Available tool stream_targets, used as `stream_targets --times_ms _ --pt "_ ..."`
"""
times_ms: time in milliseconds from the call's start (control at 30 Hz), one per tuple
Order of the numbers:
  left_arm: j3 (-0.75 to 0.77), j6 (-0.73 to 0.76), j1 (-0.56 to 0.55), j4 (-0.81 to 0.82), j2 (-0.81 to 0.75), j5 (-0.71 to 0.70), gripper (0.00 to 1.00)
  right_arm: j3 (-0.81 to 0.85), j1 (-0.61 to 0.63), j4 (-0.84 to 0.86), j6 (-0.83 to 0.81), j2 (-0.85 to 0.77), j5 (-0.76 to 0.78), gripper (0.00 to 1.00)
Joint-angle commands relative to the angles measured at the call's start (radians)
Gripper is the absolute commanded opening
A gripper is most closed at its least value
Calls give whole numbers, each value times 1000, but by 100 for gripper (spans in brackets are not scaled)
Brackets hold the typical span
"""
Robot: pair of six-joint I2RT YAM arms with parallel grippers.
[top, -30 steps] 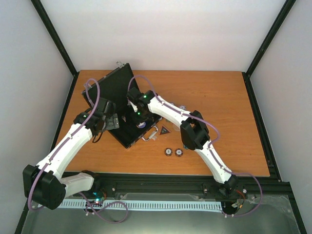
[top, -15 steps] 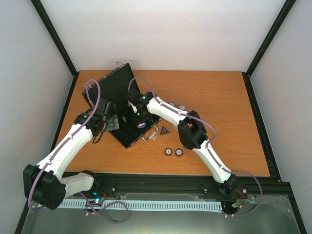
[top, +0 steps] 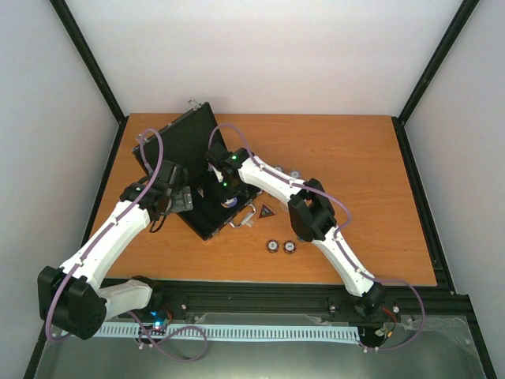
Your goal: Pack up texas hold em set
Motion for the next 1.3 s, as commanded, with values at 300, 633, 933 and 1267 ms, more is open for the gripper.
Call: stream_targets --times_ms 300,633,933,1267 --pt "4 9 4 8 8 -6 100 -52 -4 -45 -3 -46 38 49" --pt "3 7 4 11 20 -3 100 -57 -4 -50 -15 -45 24 63" --pt "10 8 4 20 39 -4 100 -57 -4 -58 -31 -80 30 68" --pt "32 2 4 22 46 -8 100 -47 -4 -64 -40 -168 63 77"
